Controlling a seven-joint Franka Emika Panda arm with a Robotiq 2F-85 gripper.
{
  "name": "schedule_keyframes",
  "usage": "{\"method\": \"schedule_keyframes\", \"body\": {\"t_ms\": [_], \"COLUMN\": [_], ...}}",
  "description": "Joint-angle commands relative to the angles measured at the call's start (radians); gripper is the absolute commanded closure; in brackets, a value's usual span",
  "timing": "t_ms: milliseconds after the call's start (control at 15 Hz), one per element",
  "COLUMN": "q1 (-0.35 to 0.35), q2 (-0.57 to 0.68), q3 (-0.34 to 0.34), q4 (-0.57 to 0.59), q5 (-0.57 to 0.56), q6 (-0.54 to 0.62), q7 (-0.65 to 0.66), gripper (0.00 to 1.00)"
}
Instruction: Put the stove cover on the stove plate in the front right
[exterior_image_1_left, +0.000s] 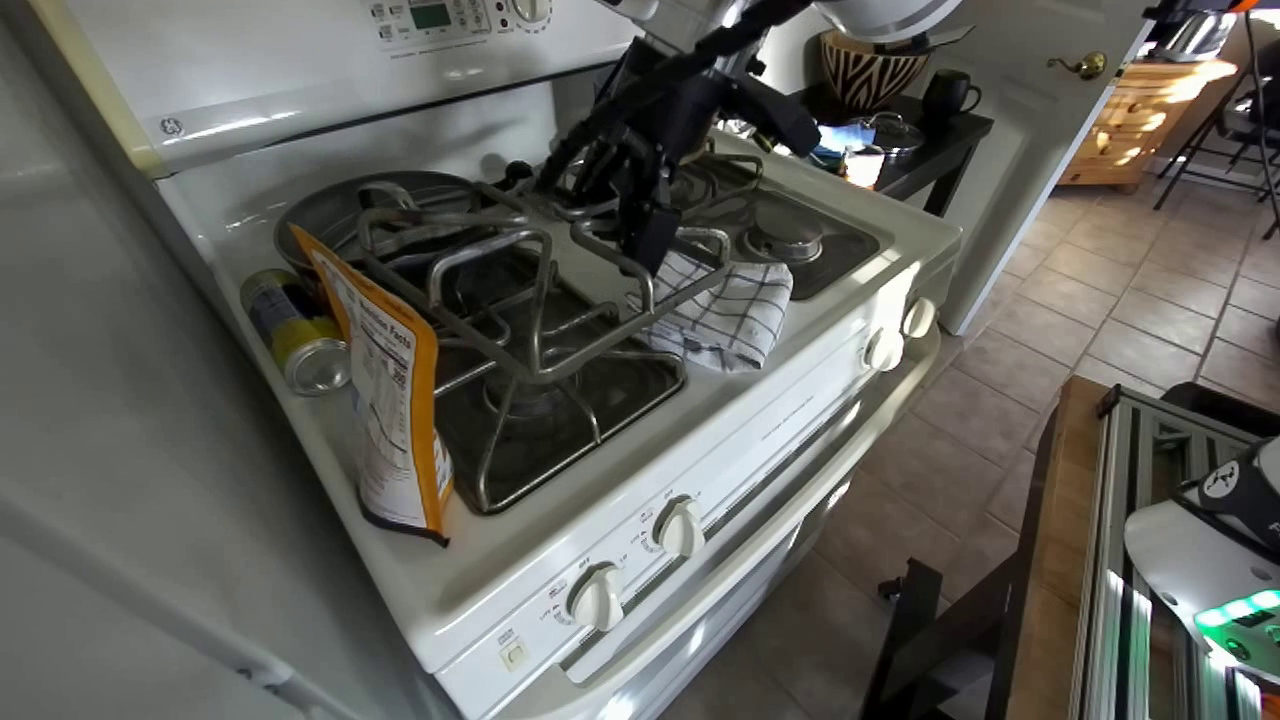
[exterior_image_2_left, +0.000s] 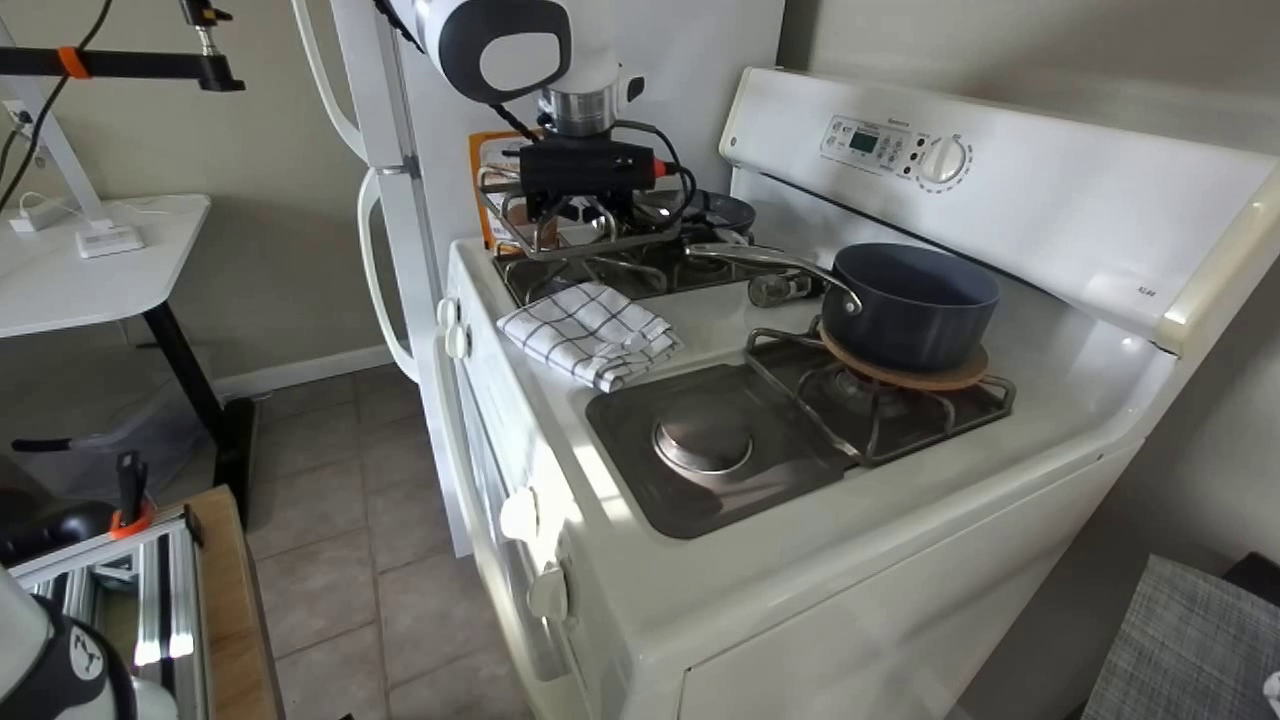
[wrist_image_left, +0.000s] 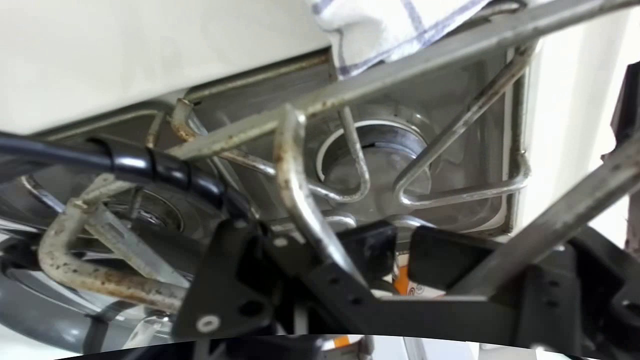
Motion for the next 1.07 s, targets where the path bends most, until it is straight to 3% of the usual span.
{"method": "schedule_keyframes", "body": {"t_ms": [0, 467, 1000], "q1": [-0.011, -0.011, 0.046], "q2": [-0.092, -0.221, -0.486], "q3": [-0.048, -0.137, -0.181], "q4": [-0.038, -0.134, -0.337], "q5": [0.013, 0.009, -0.018], "q6": [-0.050, -0.187, -0.244], "q7": [-0.027, -0.117, -0.090], "gripper": [1.00, 1.00, 1.00]}}
